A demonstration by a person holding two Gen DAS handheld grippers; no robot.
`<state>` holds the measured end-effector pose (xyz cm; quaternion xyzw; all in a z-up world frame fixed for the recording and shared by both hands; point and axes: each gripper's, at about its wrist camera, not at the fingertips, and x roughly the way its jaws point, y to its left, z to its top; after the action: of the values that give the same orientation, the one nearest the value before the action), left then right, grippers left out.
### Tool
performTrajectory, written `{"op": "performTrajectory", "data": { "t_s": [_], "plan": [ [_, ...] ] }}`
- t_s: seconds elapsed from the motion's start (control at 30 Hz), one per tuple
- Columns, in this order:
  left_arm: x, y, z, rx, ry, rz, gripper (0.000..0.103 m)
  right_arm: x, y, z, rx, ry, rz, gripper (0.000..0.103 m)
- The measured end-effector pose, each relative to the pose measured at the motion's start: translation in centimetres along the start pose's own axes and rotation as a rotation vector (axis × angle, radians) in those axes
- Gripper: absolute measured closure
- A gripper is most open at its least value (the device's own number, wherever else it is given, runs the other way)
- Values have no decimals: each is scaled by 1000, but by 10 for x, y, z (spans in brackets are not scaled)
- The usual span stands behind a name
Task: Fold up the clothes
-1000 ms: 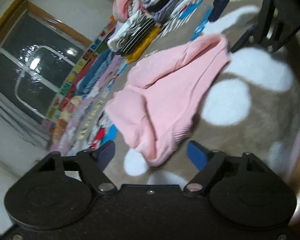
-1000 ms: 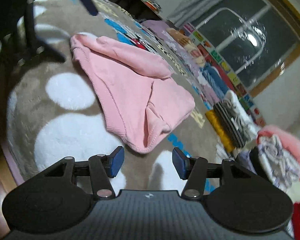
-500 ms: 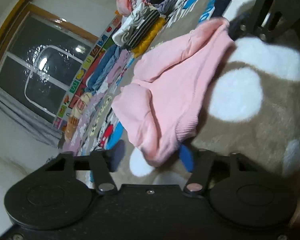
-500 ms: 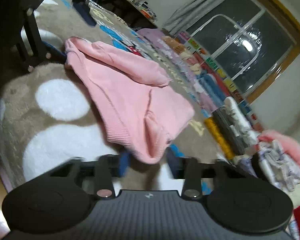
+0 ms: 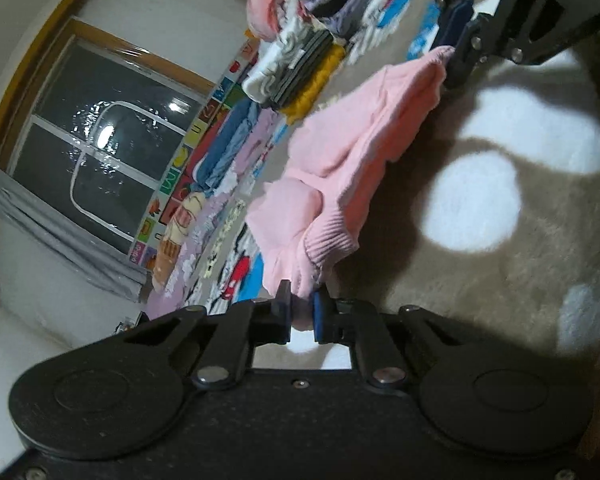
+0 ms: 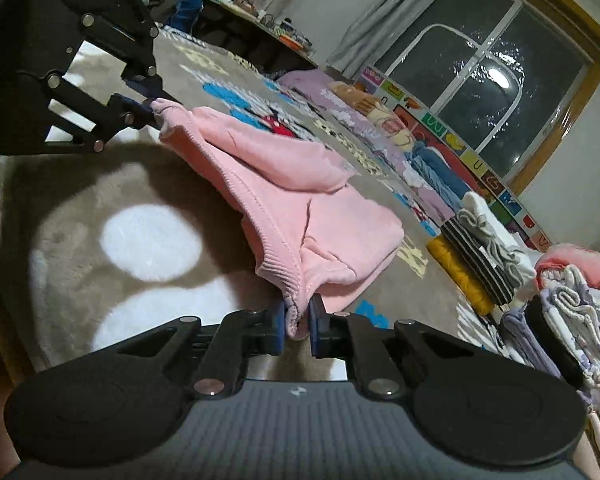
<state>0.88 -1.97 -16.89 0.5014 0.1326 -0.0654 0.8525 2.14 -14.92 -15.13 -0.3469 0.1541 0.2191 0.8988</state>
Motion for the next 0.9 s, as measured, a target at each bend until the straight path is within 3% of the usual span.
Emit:
{"op": "performTrajectory", "data": {
  "t_s": [0.27, 0.43, 0.7, 0.9],
  "plan": [
    [-40, 28, 11, -66, -46, -6, 95, -55, -14, 12, 23, -69, -35, 90],
    [-38, 60, 25, -192, -67, -22, 95, -70, -32, 24, 77, -130, -70, 90],
    [12, 108, 46, -300, -51, -92, 94, -36, -79, 37, 216, -178, -63, 89],
    [63, 131, 47, -407, -9, -232, 94, 8, -114, 38, 322, -160, -8, 87]
  ]
}}
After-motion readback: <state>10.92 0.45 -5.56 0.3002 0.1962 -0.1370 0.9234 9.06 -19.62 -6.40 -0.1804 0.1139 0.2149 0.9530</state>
